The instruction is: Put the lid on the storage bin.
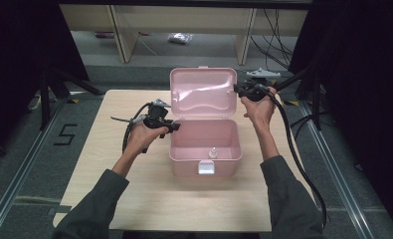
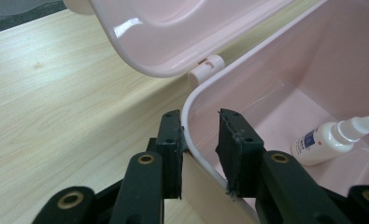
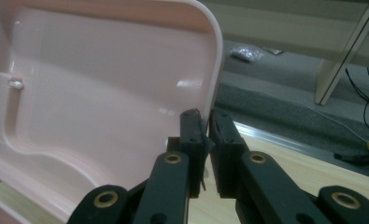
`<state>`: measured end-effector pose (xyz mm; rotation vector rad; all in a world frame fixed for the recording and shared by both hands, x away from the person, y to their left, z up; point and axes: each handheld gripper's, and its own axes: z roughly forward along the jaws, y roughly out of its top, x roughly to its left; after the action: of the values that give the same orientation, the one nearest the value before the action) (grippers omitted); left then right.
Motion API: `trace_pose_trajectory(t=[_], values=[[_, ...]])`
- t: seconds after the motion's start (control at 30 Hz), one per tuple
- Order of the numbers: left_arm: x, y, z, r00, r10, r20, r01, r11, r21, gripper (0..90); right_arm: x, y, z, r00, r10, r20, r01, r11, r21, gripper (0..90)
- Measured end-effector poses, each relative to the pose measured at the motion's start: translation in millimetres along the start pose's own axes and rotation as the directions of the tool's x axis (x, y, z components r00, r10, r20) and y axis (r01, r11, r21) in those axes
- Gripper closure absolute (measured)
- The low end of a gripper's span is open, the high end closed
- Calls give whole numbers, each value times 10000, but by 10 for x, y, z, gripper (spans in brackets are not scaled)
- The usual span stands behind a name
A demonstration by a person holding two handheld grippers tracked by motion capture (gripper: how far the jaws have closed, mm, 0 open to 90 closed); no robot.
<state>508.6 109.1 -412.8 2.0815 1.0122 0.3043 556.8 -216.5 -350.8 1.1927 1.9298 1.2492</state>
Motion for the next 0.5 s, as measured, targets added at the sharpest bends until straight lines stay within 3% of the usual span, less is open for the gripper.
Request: trace_pose_trajectory(t=[0.13,0.23,0.27,0.5], values=[[-1,-2,-7,10000,8,-48,-8,10000,5,708,54,-23,-118,9994,-358,-38,357,9988,-321,860],[-1,-6,-11,10000,-16,-68,16,10000,-37,725,106,-49,-195,9995,-298,-128,290,9978,-603,866],[-4,-9,-7,10000,-72,-65,71,9999,-113,736,110,-55,-216,9985,-536,-120,526,9961,-704,868],[-3,-52,8,9999,-103,-14,103,9995,-310,756,159,-127,-310,9982,-545,-262,514,9927,-1091,877]])
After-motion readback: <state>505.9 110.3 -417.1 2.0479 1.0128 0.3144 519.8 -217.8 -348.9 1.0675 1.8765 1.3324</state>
